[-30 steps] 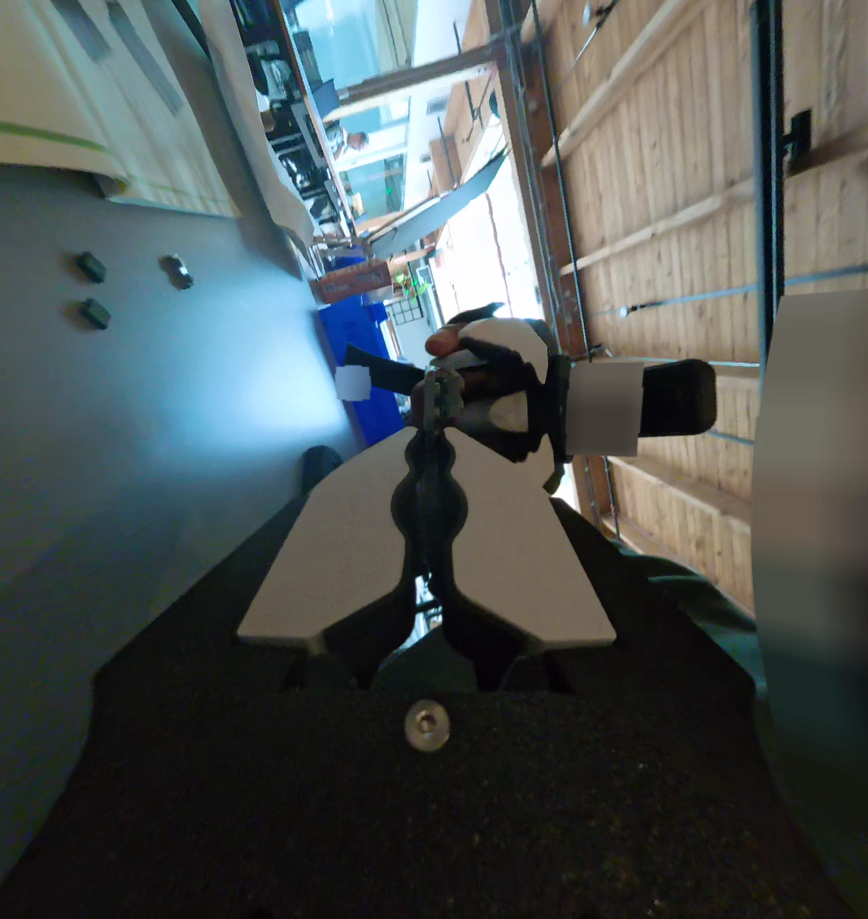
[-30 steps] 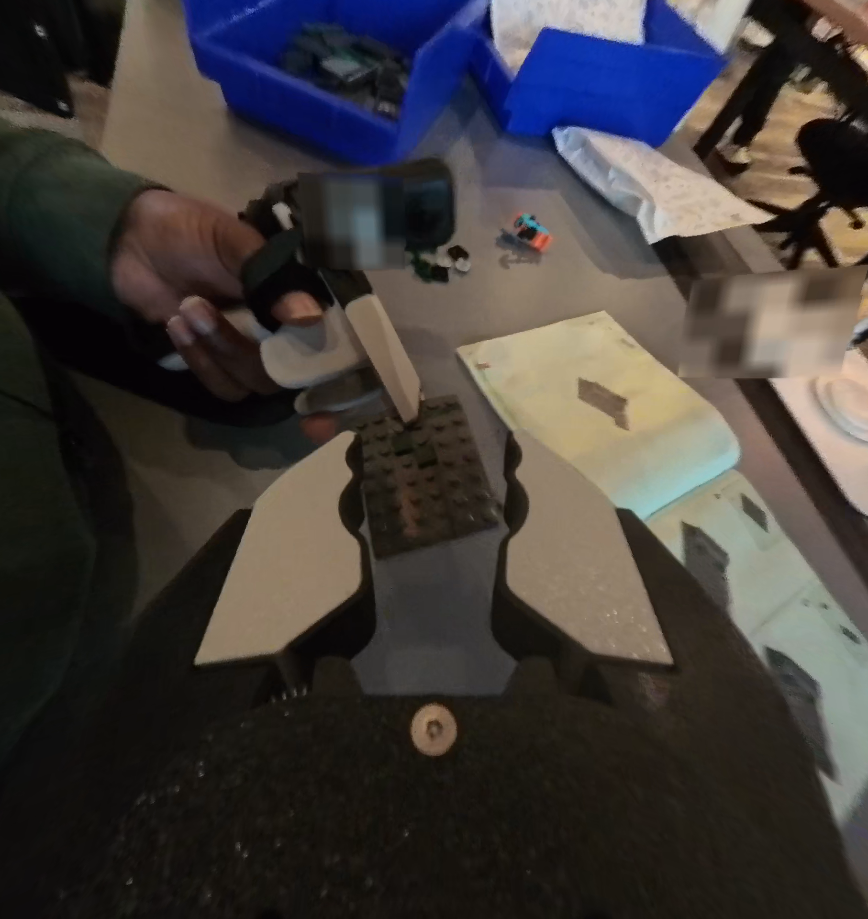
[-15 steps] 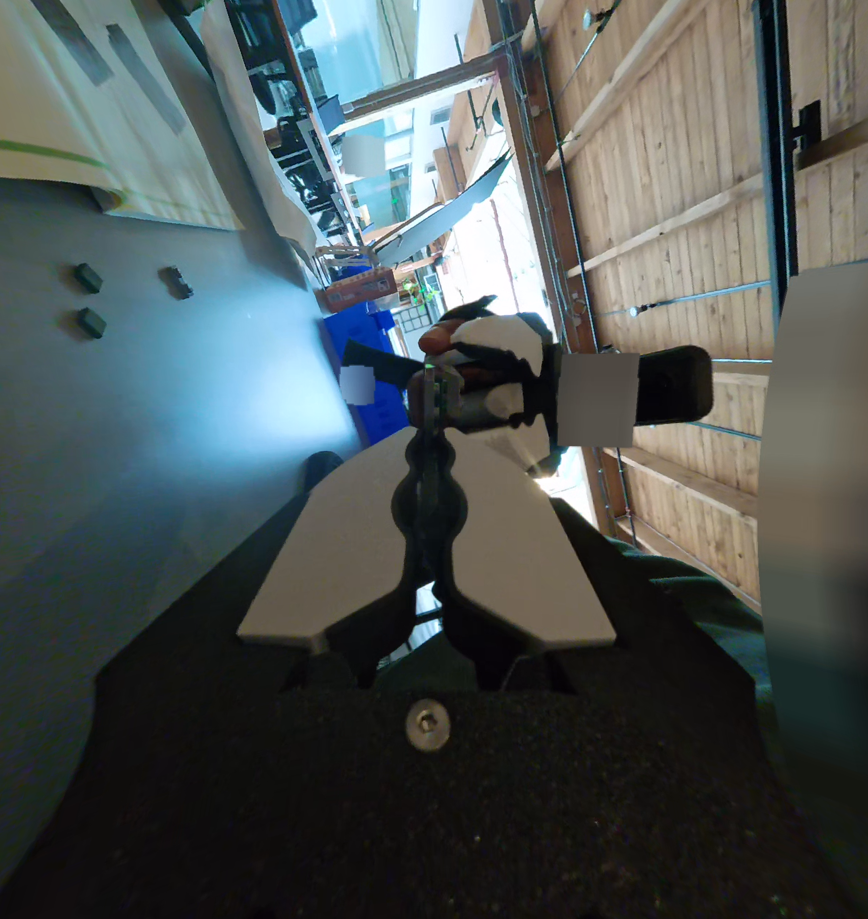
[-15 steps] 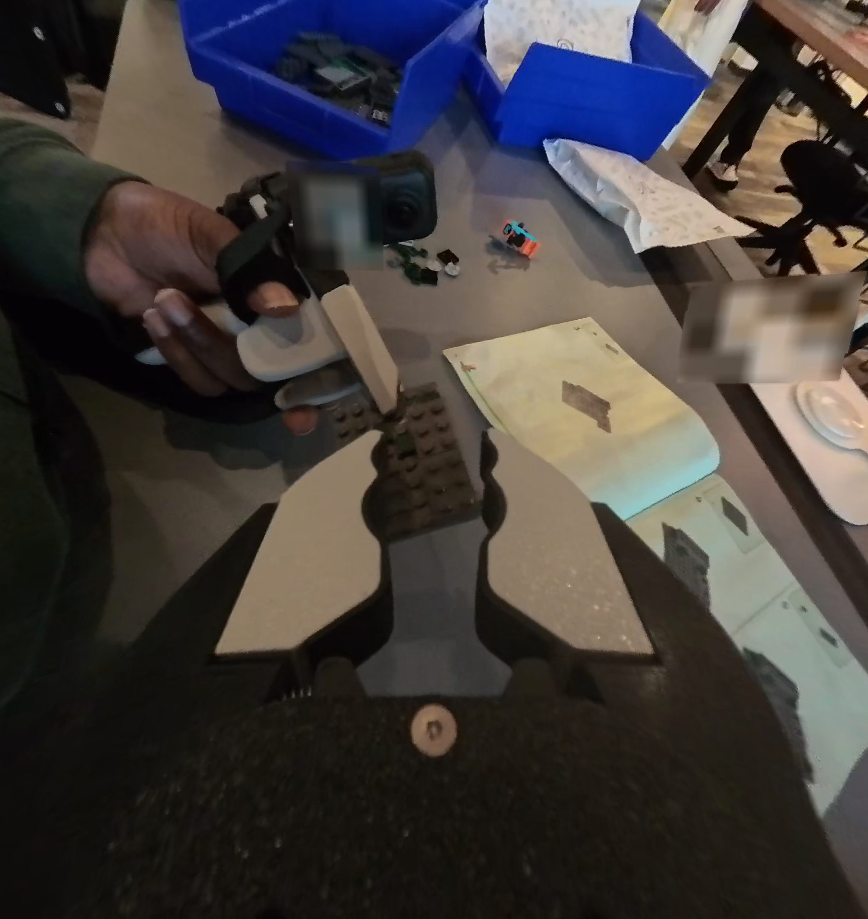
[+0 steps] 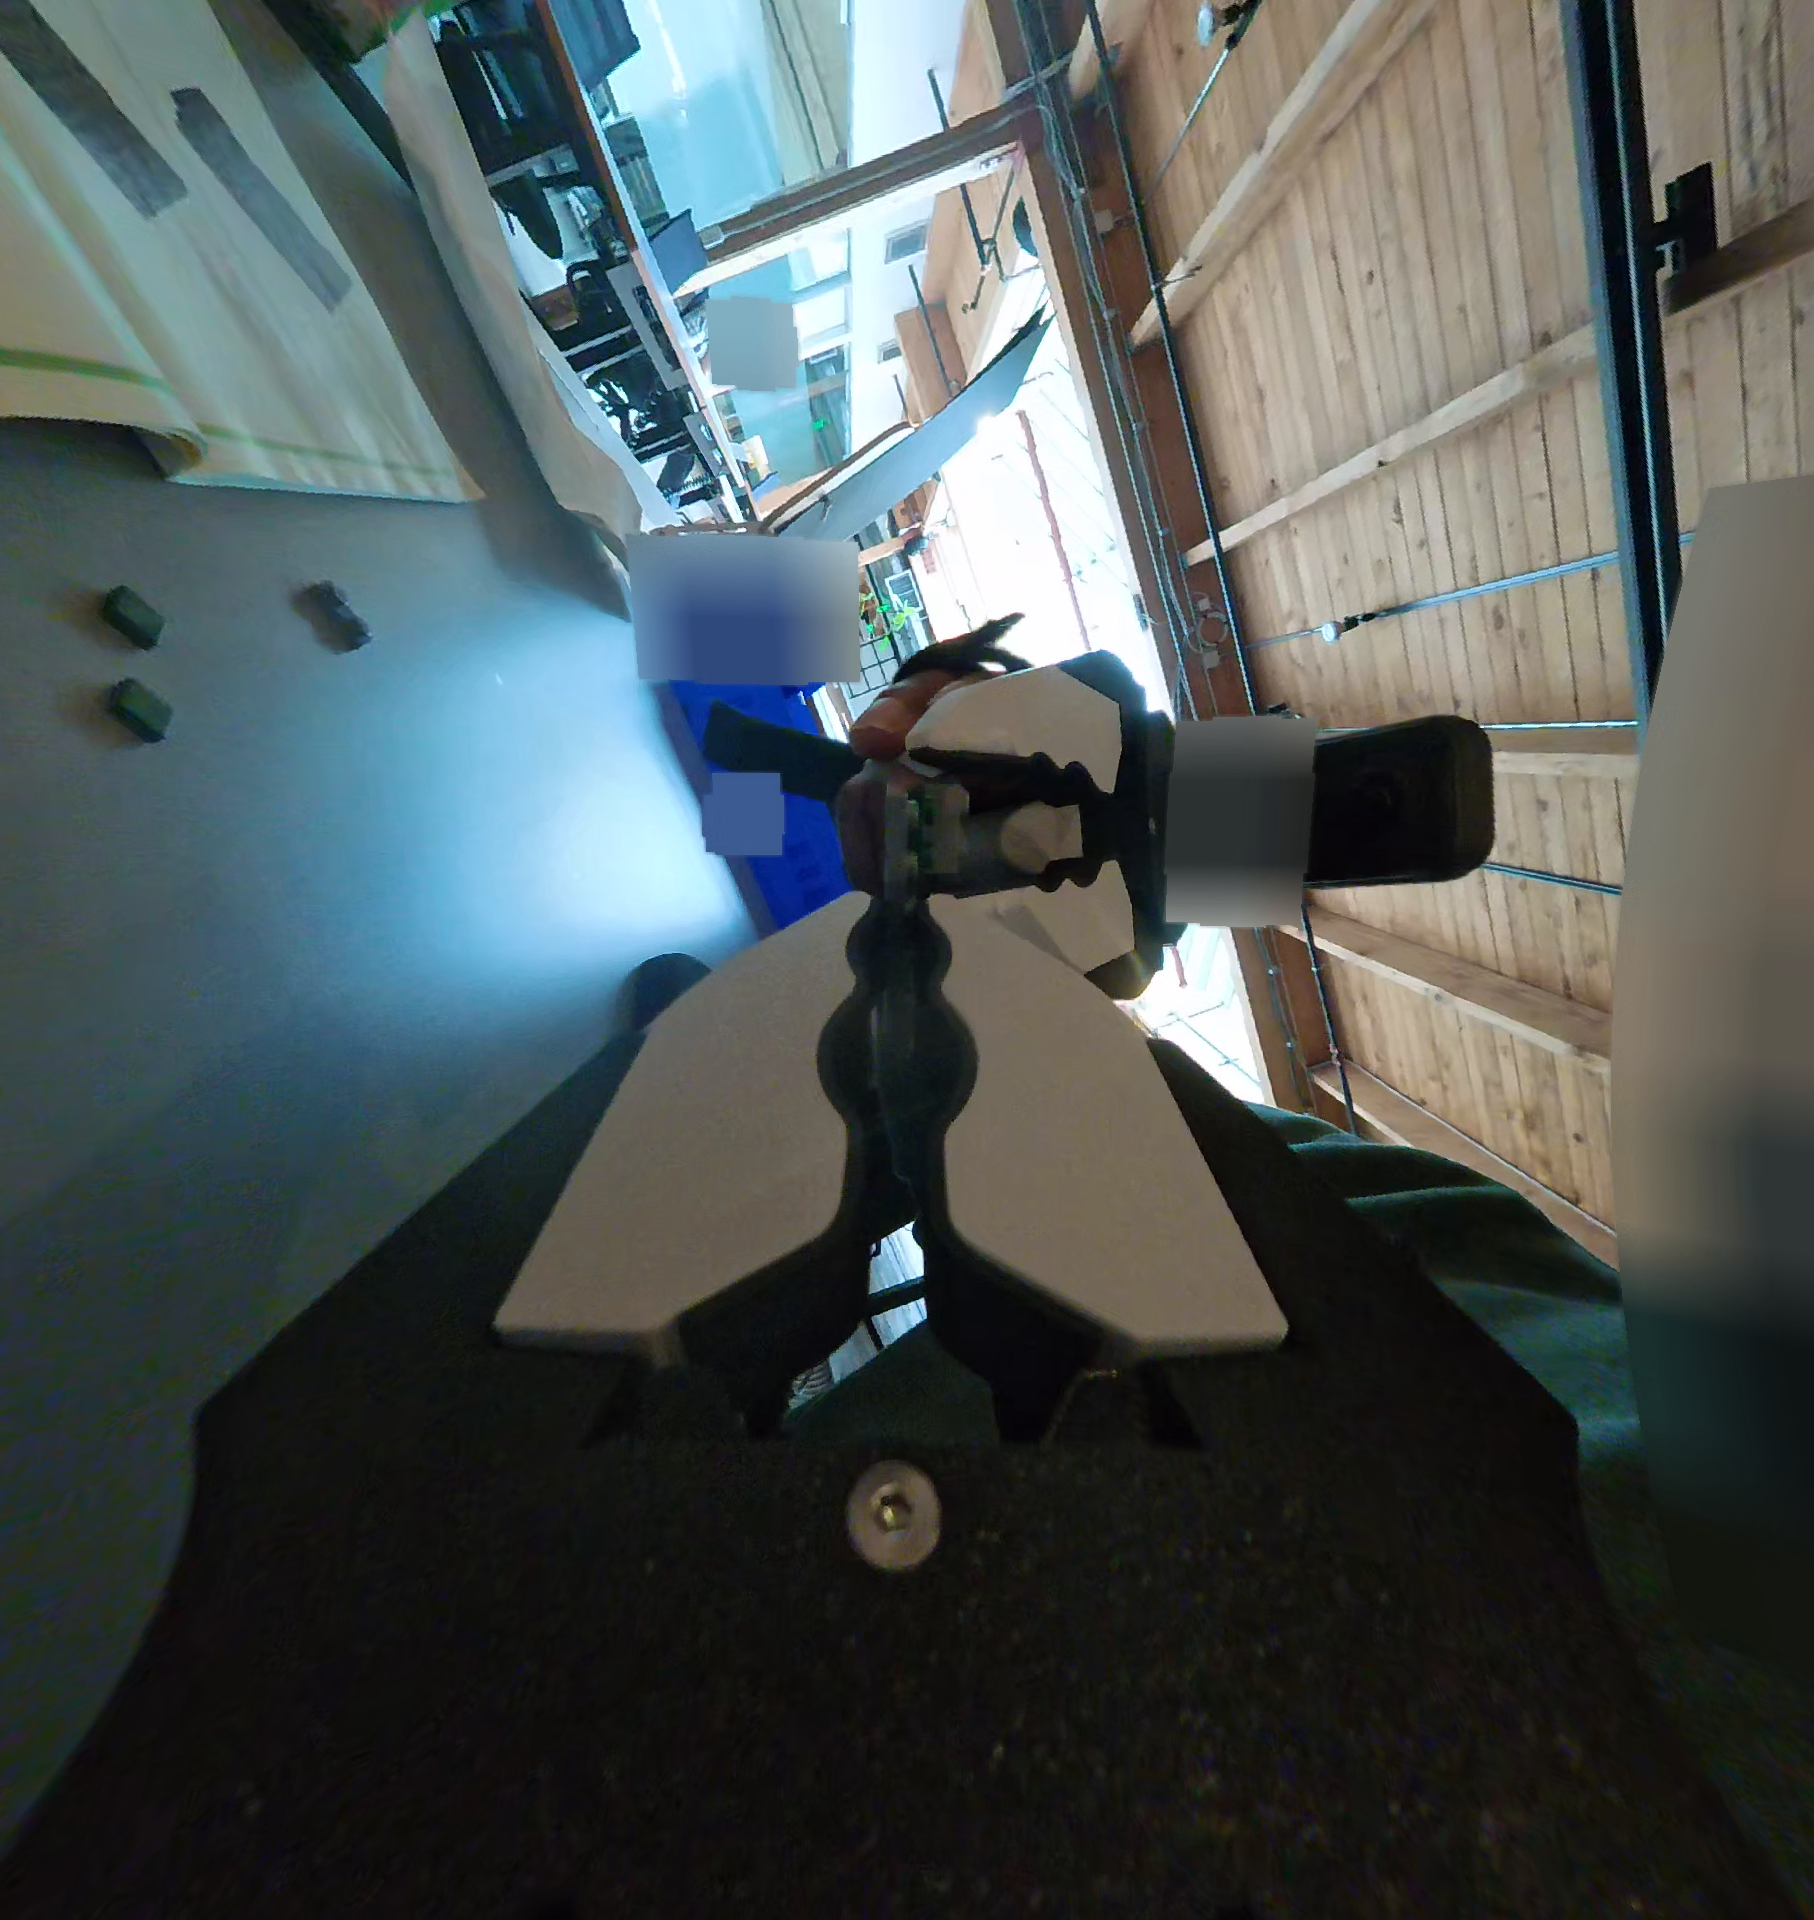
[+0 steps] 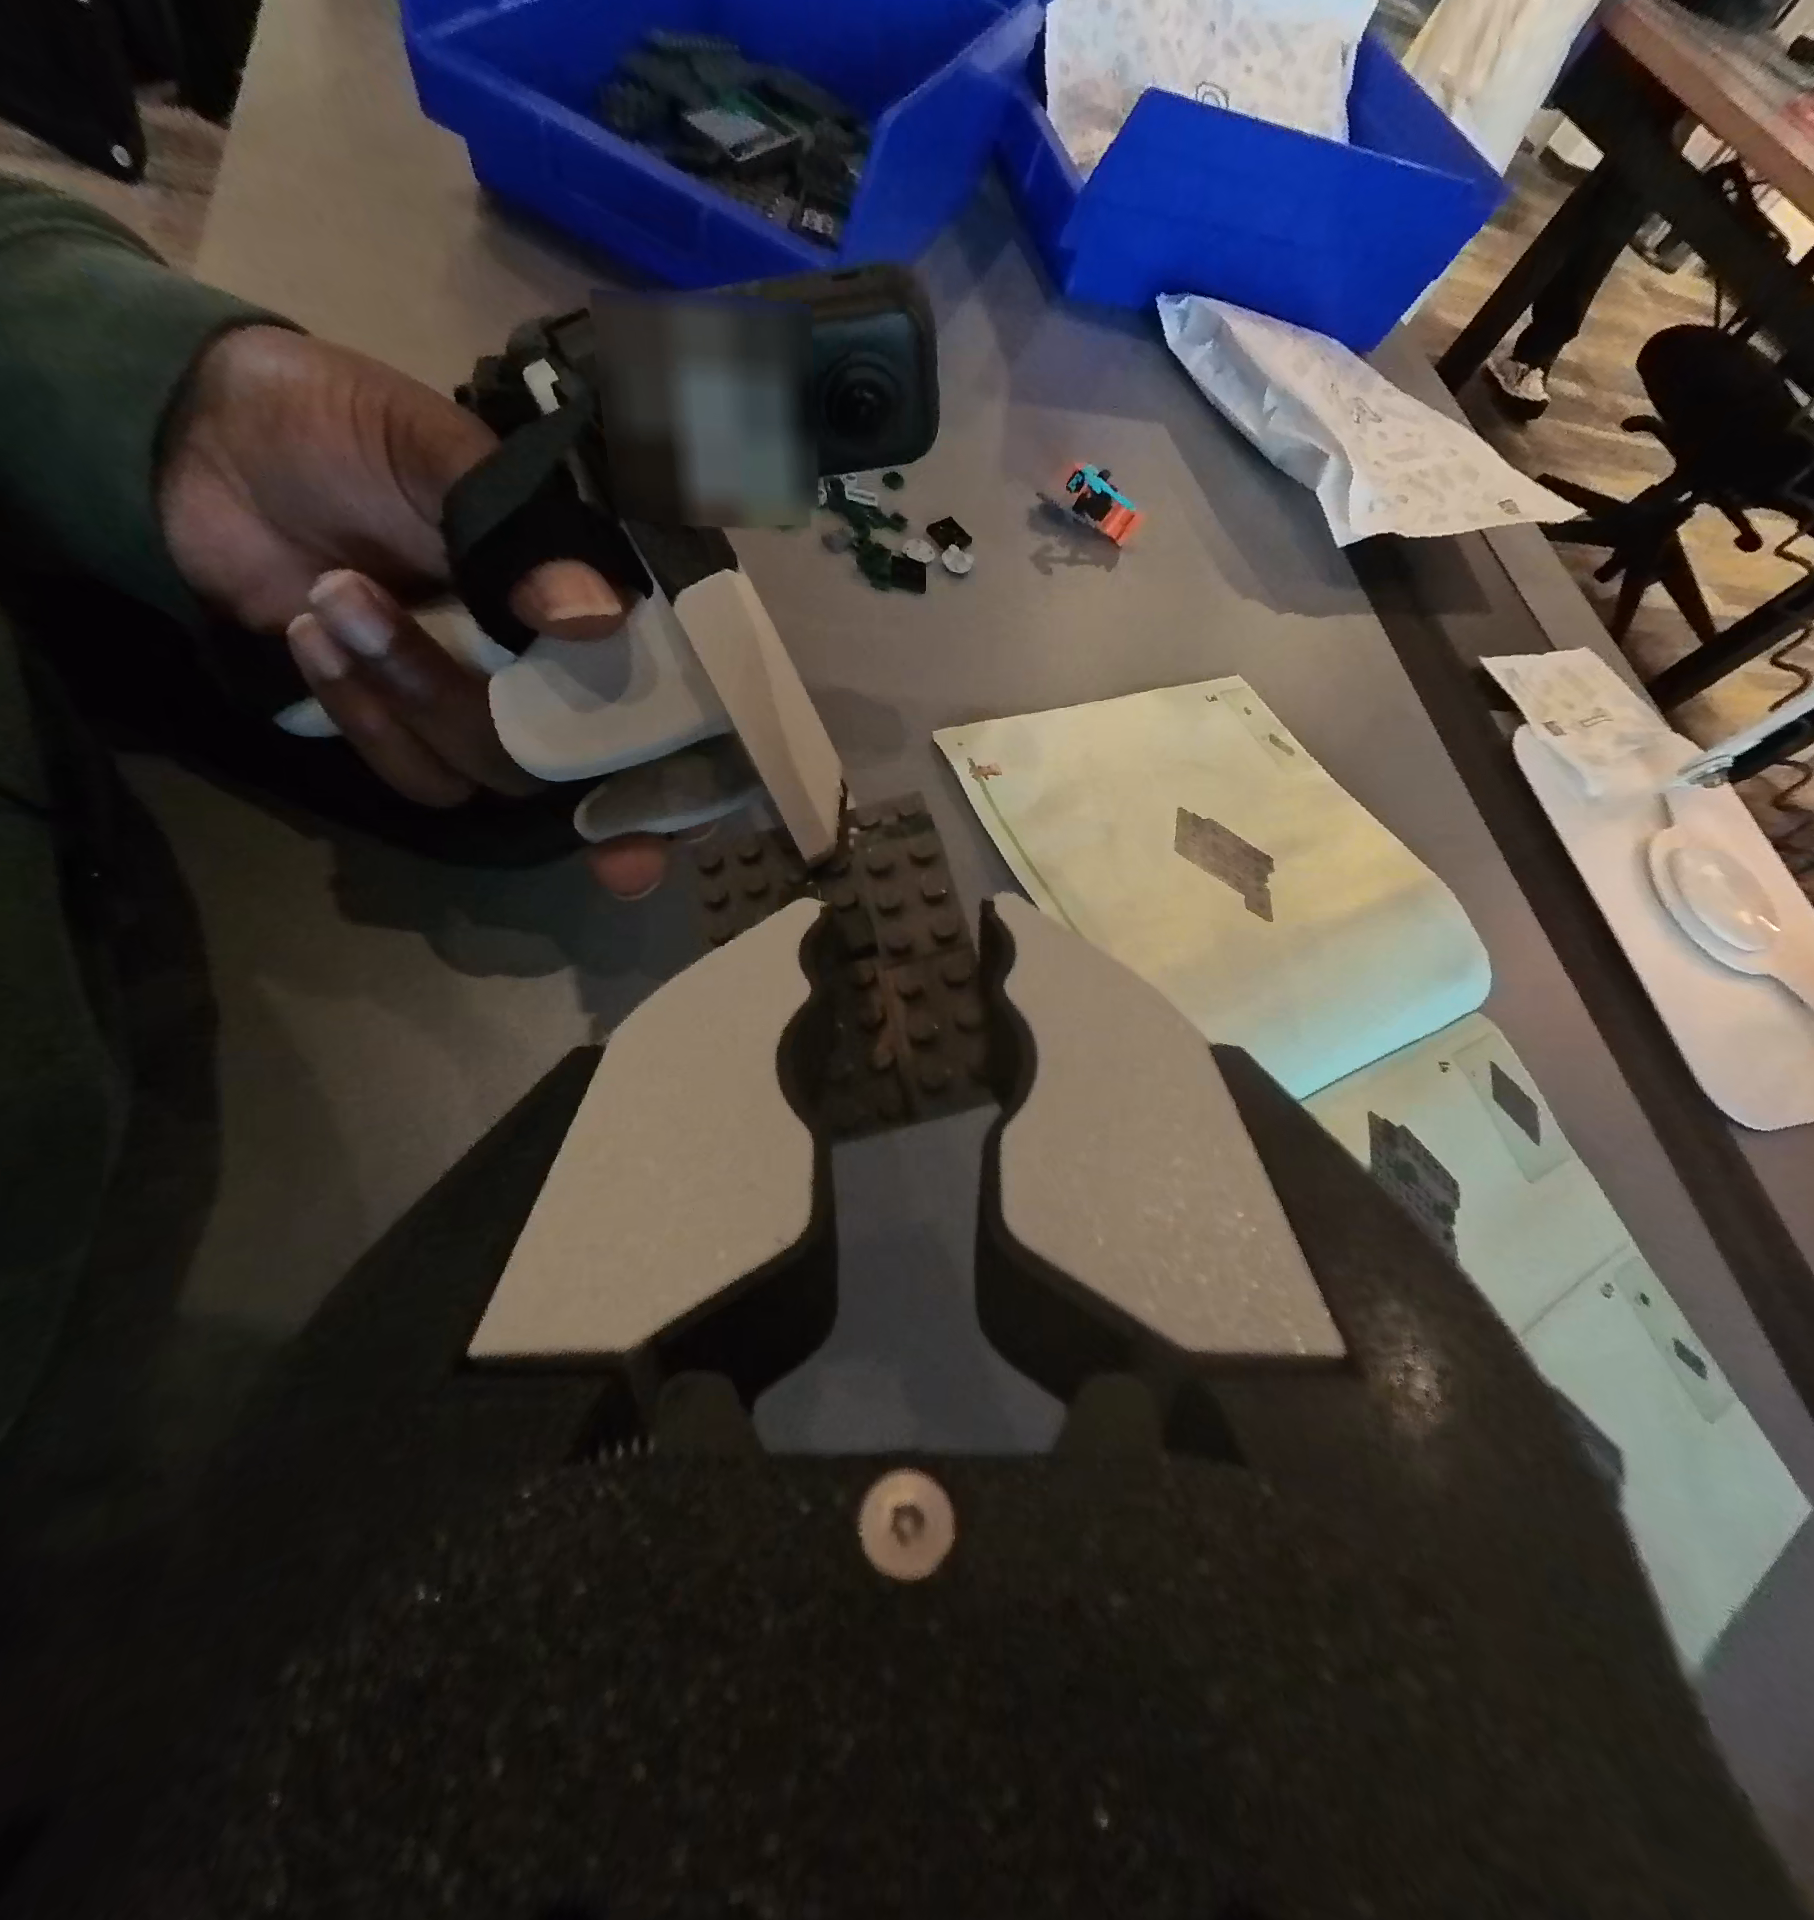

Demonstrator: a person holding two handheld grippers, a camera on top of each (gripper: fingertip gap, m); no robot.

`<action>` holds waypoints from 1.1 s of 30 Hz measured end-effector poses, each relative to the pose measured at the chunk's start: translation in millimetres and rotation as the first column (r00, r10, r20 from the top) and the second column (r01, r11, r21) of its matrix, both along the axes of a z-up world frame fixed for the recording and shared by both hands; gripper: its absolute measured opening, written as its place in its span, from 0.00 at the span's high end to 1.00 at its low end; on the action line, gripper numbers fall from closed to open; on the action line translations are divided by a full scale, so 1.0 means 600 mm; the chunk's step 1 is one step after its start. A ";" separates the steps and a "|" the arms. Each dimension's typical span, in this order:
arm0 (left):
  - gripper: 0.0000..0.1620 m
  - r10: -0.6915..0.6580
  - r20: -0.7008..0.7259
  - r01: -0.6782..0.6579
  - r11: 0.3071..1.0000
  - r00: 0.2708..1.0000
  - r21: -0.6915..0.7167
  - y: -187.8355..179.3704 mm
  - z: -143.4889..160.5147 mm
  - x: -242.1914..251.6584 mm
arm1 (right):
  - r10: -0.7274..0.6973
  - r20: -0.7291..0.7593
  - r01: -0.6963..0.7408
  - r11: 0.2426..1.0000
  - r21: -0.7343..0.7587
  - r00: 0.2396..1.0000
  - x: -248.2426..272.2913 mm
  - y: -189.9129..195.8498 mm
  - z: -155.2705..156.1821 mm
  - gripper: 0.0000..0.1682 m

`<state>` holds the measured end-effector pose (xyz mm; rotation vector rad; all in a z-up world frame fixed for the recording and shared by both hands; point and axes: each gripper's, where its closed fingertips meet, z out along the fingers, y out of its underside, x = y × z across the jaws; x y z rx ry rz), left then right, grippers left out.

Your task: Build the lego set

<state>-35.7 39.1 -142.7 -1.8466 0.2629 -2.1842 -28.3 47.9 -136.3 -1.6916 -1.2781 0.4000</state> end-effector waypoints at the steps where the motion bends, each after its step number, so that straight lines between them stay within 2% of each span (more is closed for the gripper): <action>1: 0.97 -0.001 0.001 0.001 1.000 1.000 0.000 0.000 0.000 0.000 | 0.003 0.003 -0.003 1.000 0.000 1.000 0.000 -0.001 0.000 0.85; 15: 0.97 -0.016 0.000 0.016 0.999 1.000 0.046 -0.013 0.011 0.000 | 0.042 0.022 -0.043 0.999 0.017 0.999 -0.001 -0.014 0.008 0.86; 33: 0.97 0.008 -0.018 -0.006 0.995 1.000 0.096 -0.015 0.015 0.001 | -0.049 0.008 0.049 0.996 0.072 0.999 0.001 -0.018 0.008 0.86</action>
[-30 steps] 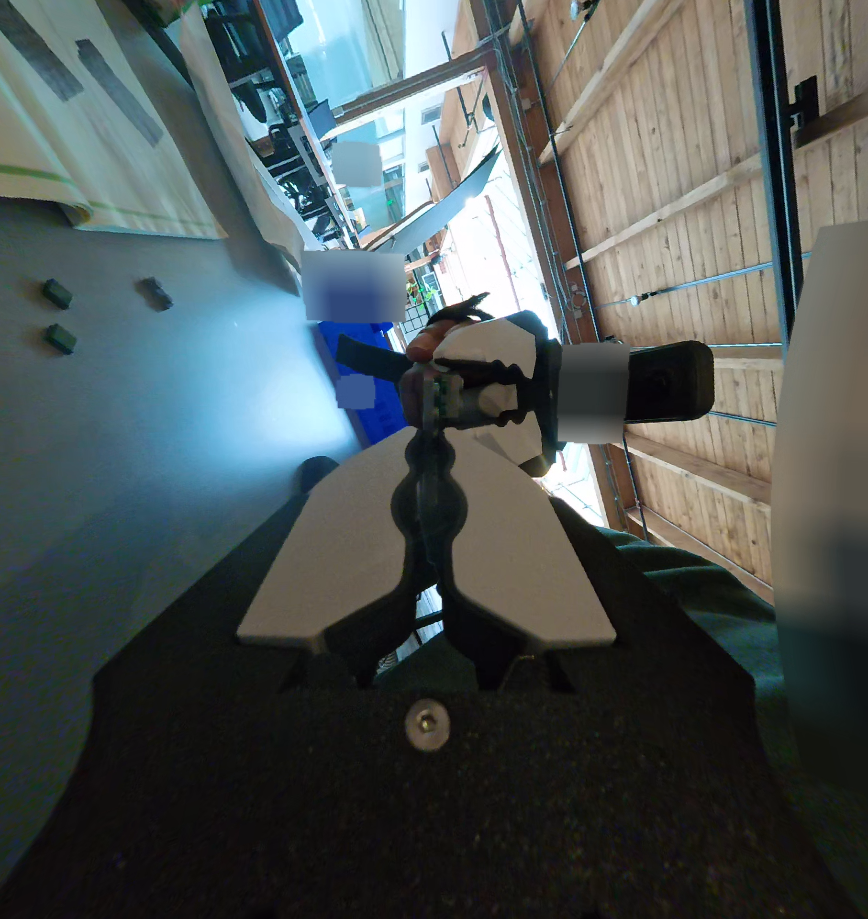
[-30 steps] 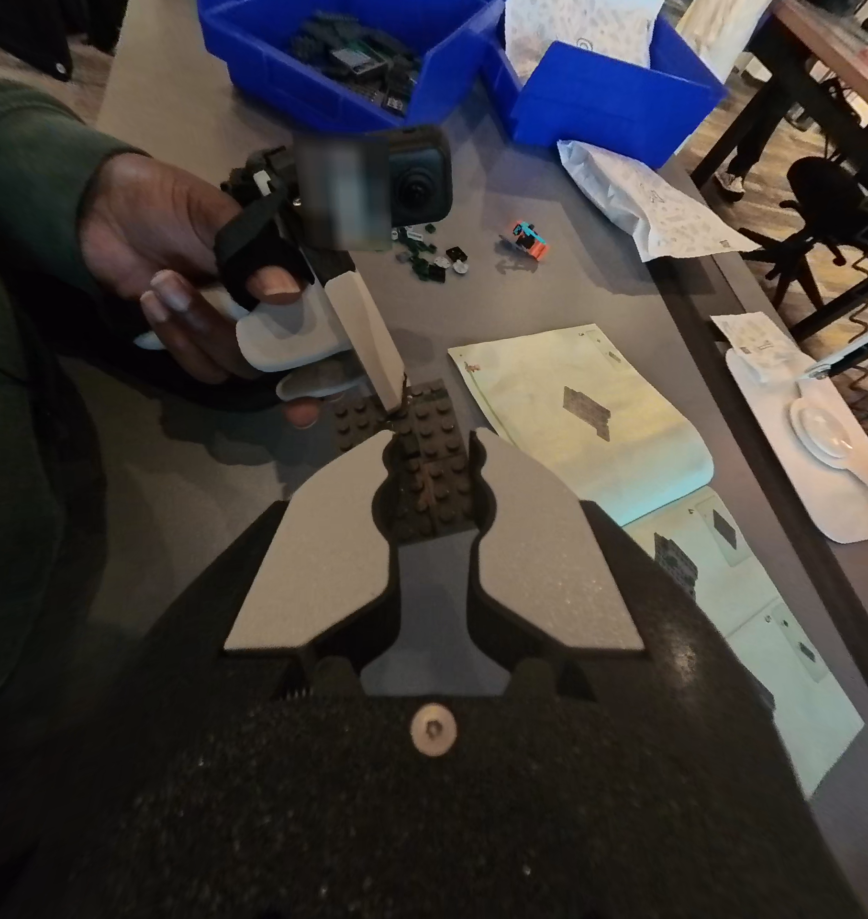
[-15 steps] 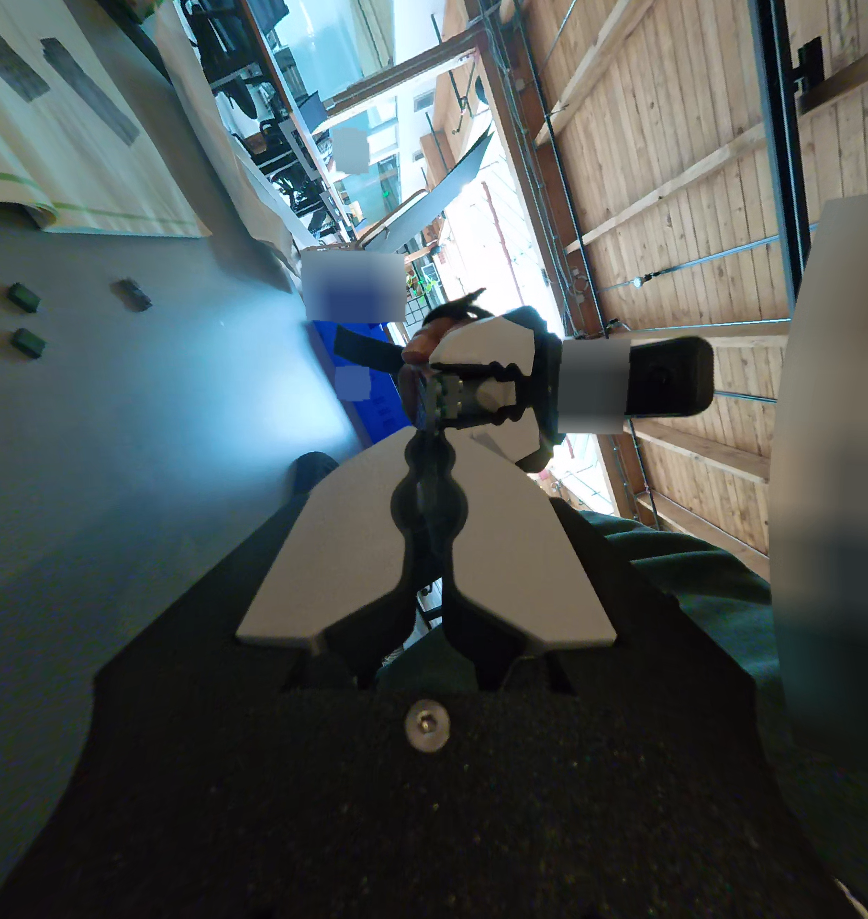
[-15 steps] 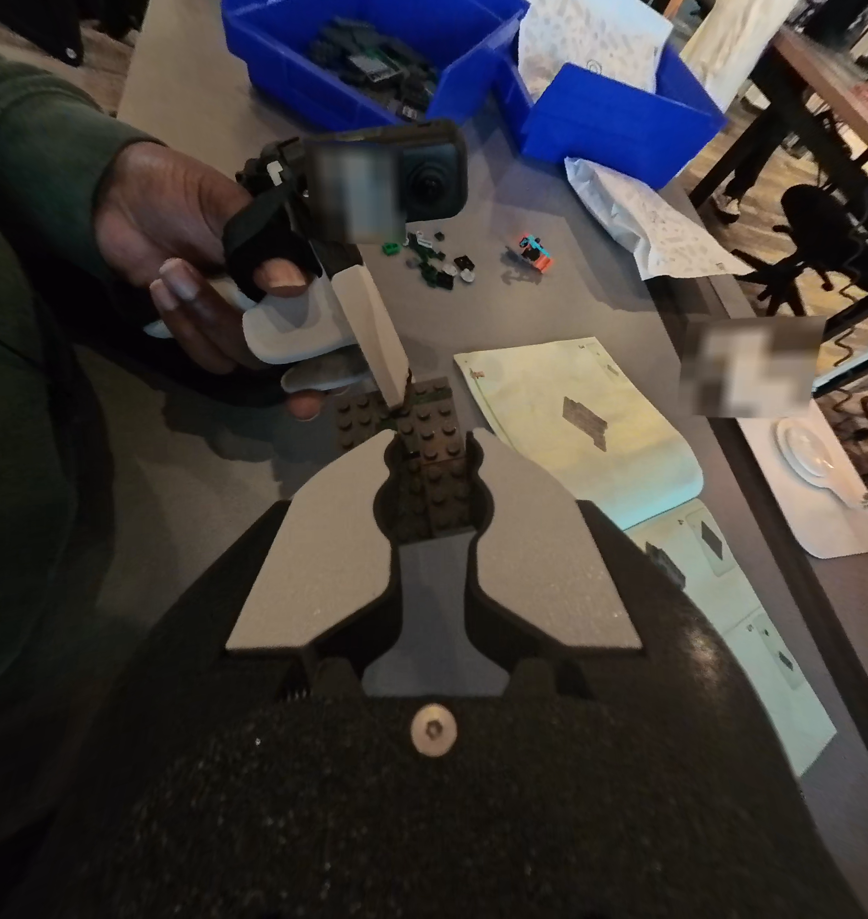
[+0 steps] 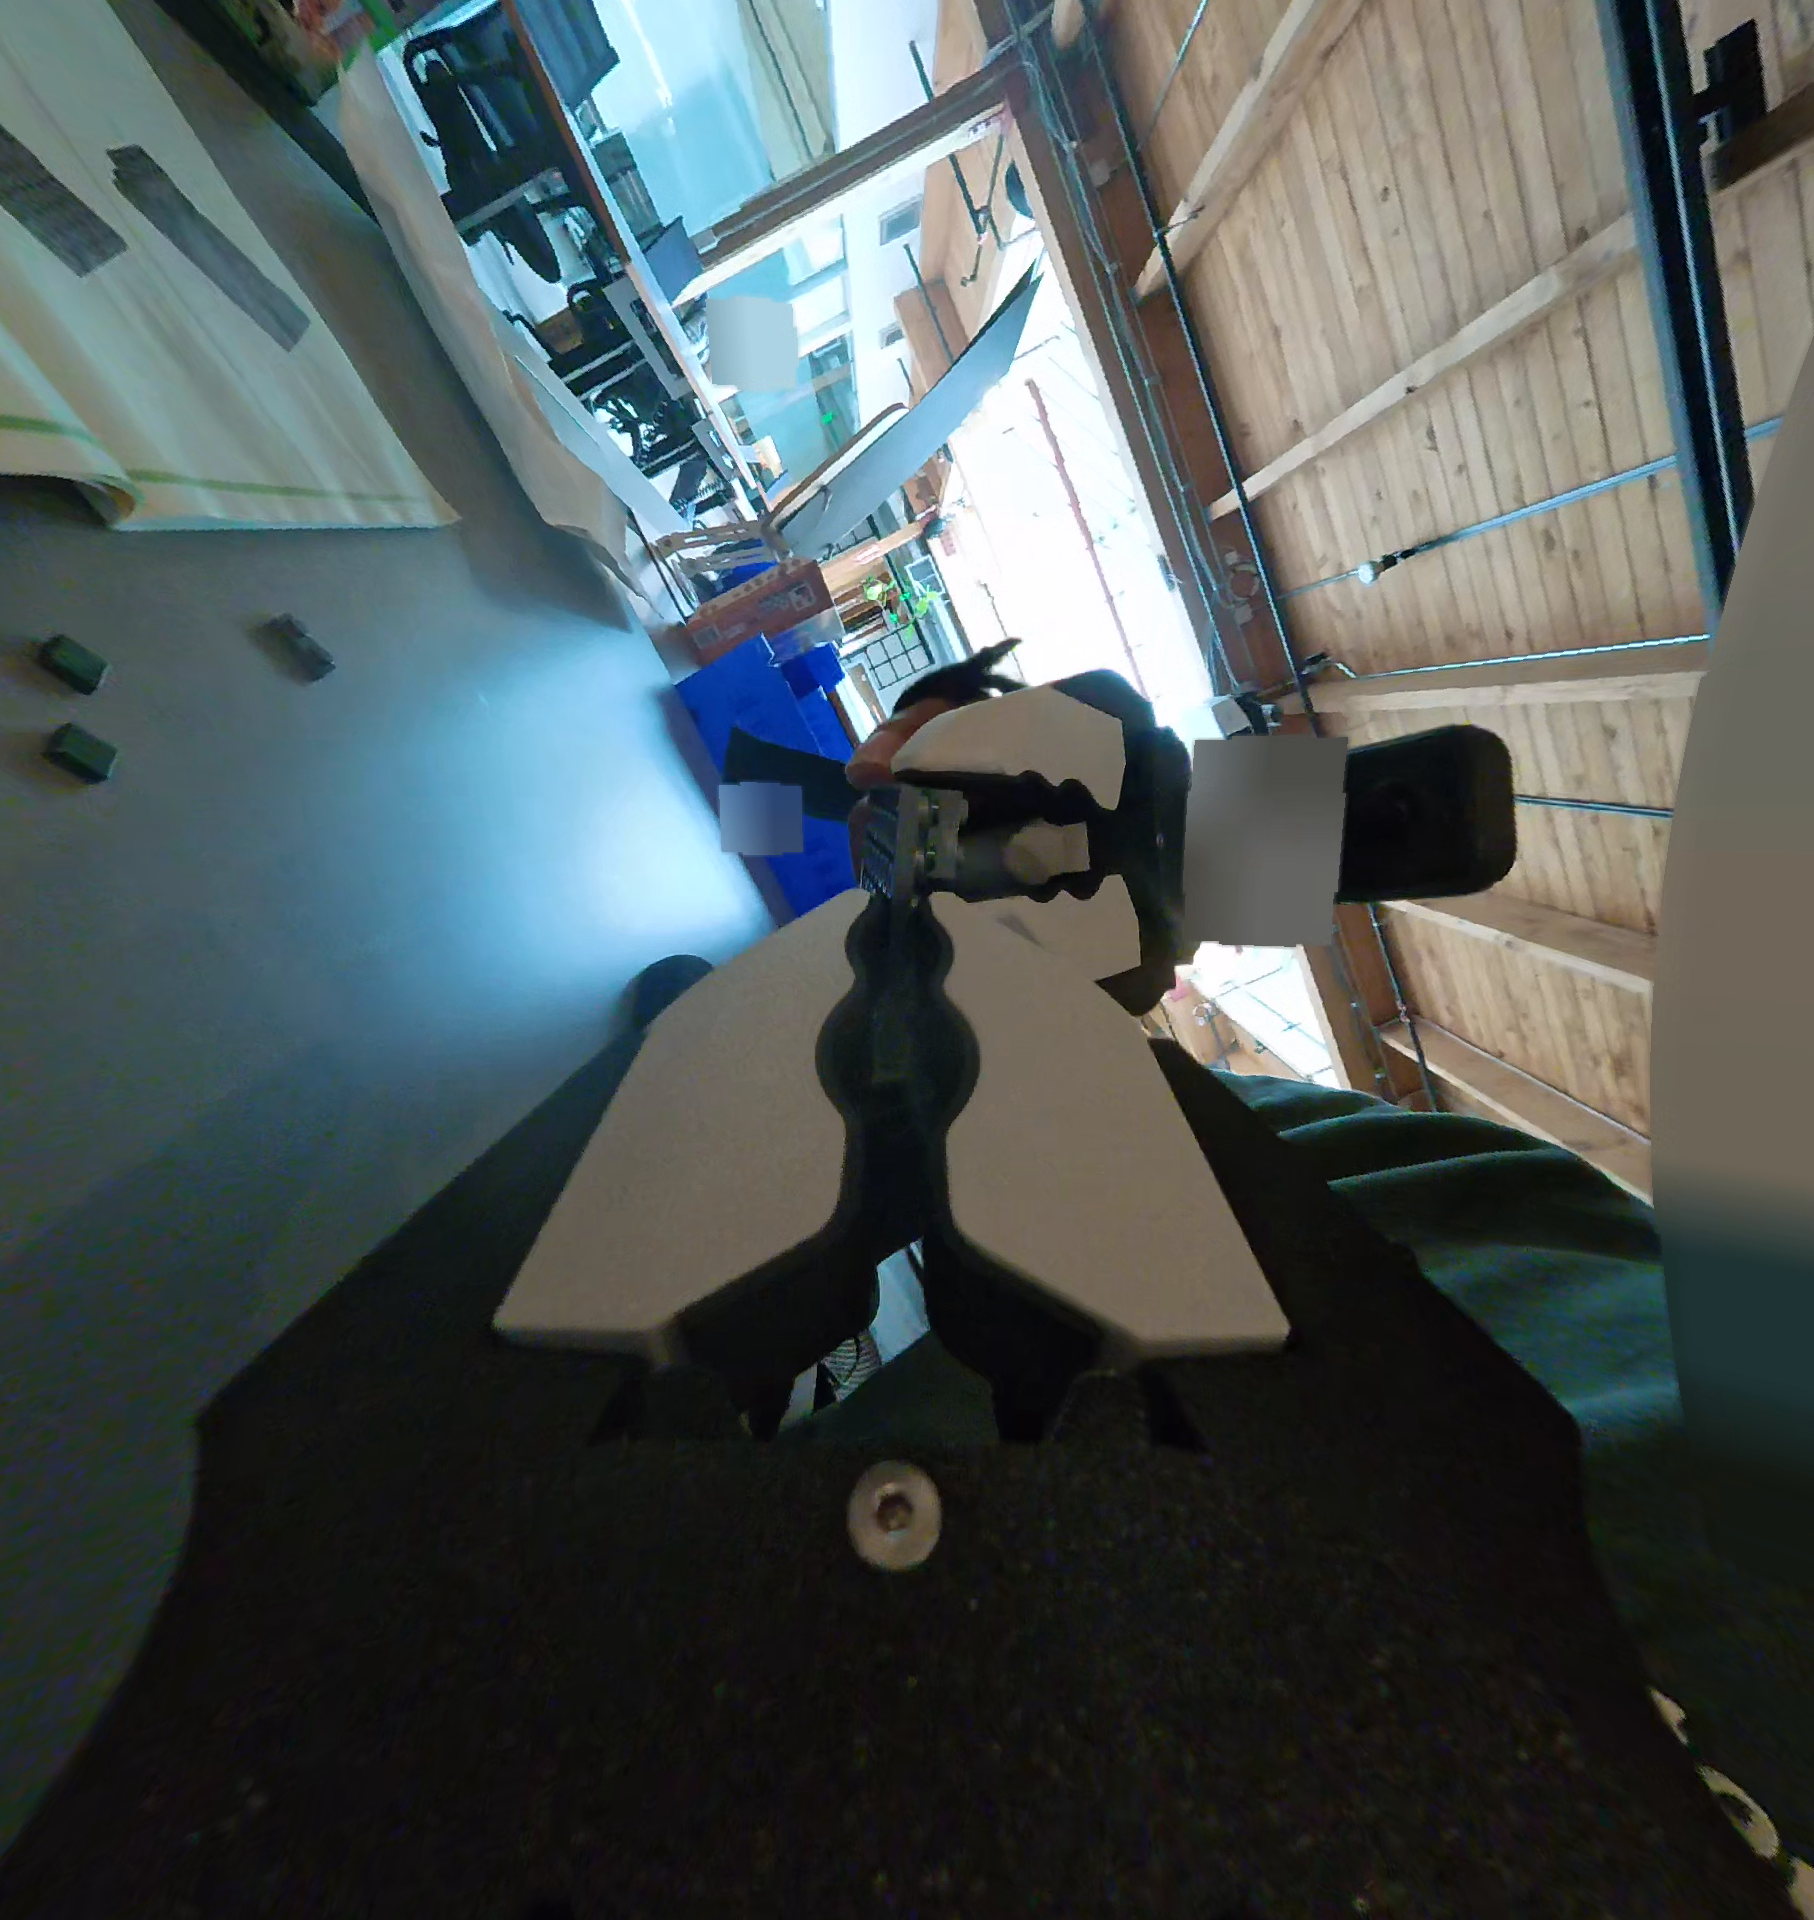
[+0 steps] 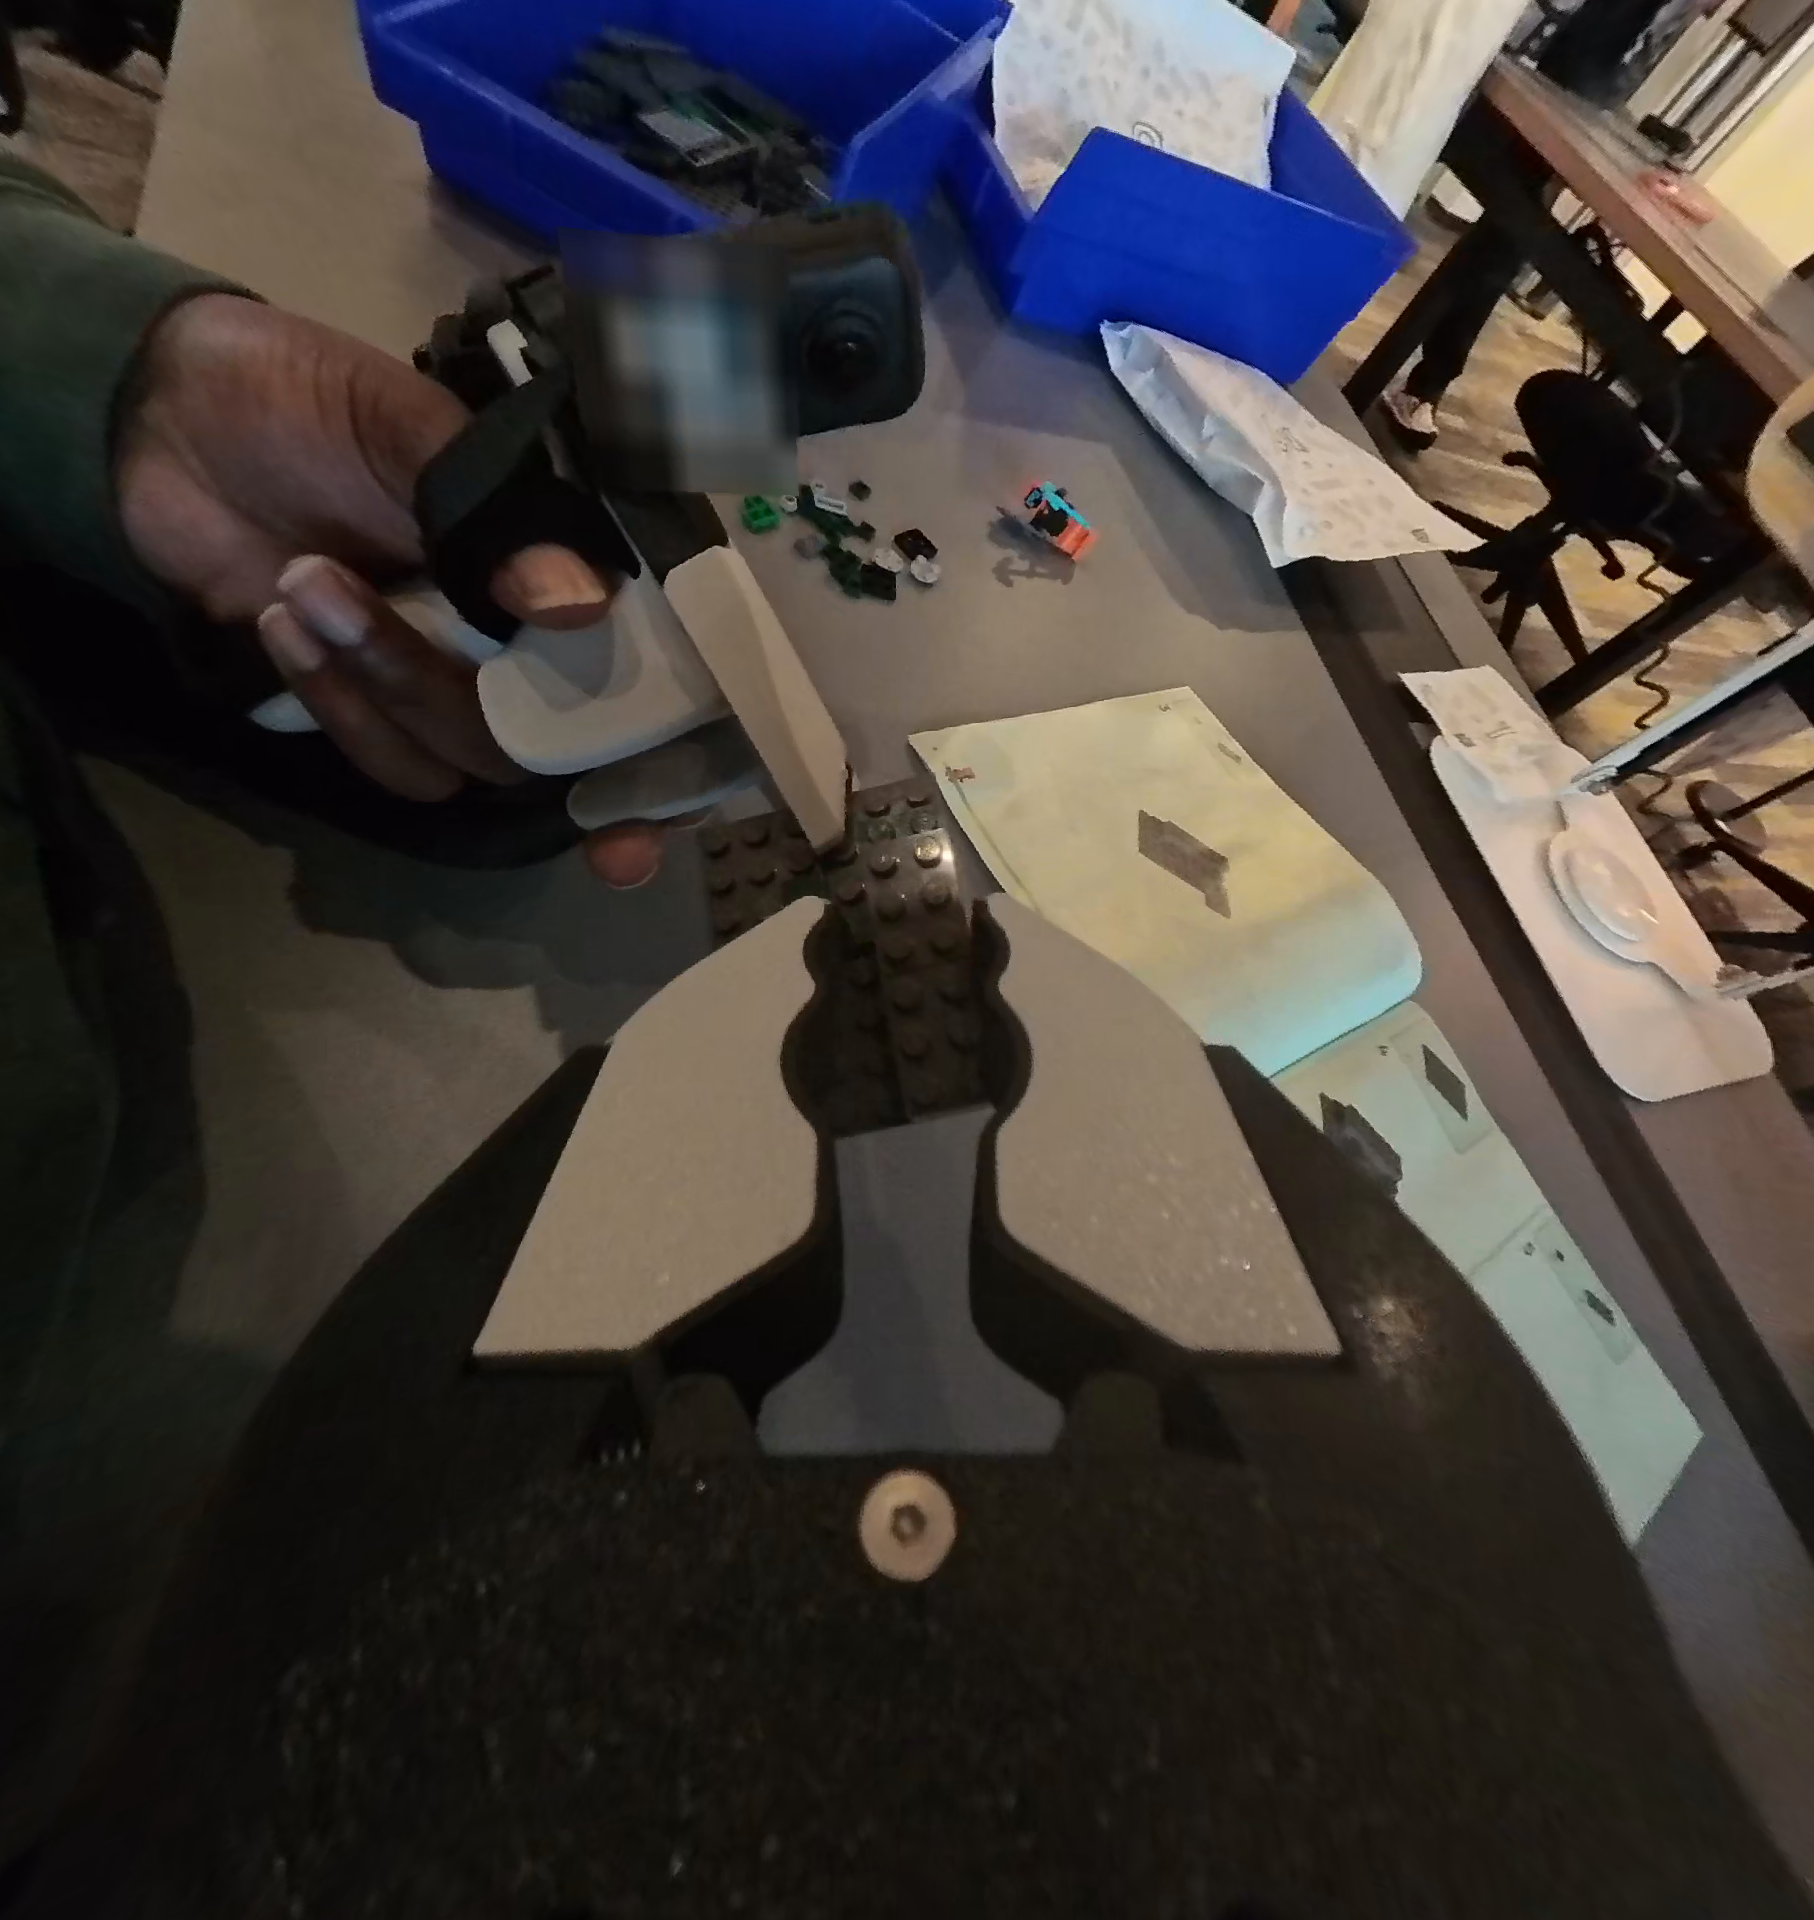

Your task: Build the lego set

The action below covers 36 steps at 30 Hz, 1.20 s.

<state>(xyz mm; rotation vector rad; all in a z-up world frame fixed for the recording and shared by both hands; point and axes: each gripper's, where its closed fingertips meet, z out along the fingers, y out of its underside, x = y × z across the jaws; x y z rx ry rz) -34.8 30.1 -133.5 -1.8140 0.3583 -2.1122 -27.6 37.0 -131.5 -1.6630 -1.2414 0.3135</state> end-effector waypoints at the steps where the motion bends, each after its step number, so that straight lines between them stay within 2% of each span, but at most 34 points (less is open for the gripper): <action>1: 0.97 0.002 -0.002 -0.002 1.000 1.000 0.004 0.000 0.000 0.000 | -0.005 -0.004 0.005 1.000 -0.003 1.000 0.000 0.000 -0.001 0.86; 7: 0.97 0.010 -0.011 -0.010 1.000 1.000 0.018 0.001 -0.003 0.001 | -0.040 -0.033 0.039 0.999 -0.027 0.999 0.002 0.000 -0.004 0.86; 9: 0.97 0.006 -0.004 -0.006 1.000 1.000 0.013 0.000 -0.004 0.001 | -0.050 -0.054 0.048 0.998 -0.034 0.997 0.003 0.001 -0.001 0.90; 12: 0.97 0.016 -0.003 -0.016 1.000 1.000 0.000 0.007 -0.002 -0.001 | -0.048 -0.018 0.048 0.999 0.005 0.999 0.002 -0.001 0.000 0.90; 14: 0.97 0.025 0.030 -0.025 1.000 0.999 -0.001 0.021 0.013 -0.009 | -0.048 -0.067 0.047 0.999 -0.012 0.997 0.002 -0.002 0.014 0.81; 15: 0.97 0.038 0.032 -0.038 0.999 0.999 0.007 0.028 0.017 -0.013 | -0.054 -0.107 0.051 0.998 -0.029 0.993 0.007 0.000 0.022 0.80; 20: 0.97 0.042 0.049 -0.041 0.999 0.998 -0.016 0.039 0.023 -0.019 | -0.085 -0.139 0.083 0.996 -0.024 0.987 0.024 0.009 0.031 0.81; 24: 0.97 0.042 0.065 -0.039 0.998 0.997 -0.048 0.039 0.019 -0.017 | -0.105 -0.189 0.092 0.993 -0.078 0.976 0.024 0.018 0.031 0.85; 31: 0.97 0.045 0.064 -0.042 0.997 0.997 -0.061 0.030 0.012 -0.011 | -0.078 -0.093 0.075 0.997 -0.033 0.993 0.008 0.025 0.015 0.85; 36: 0.97 0.028 0.066 -0.025 0.999 0.997 -0.049 0.024 0.014 -0.010 | -0.033 -0.083 0.029 0.998 -0.051 0.996 0.003 0.018 0.012 0.87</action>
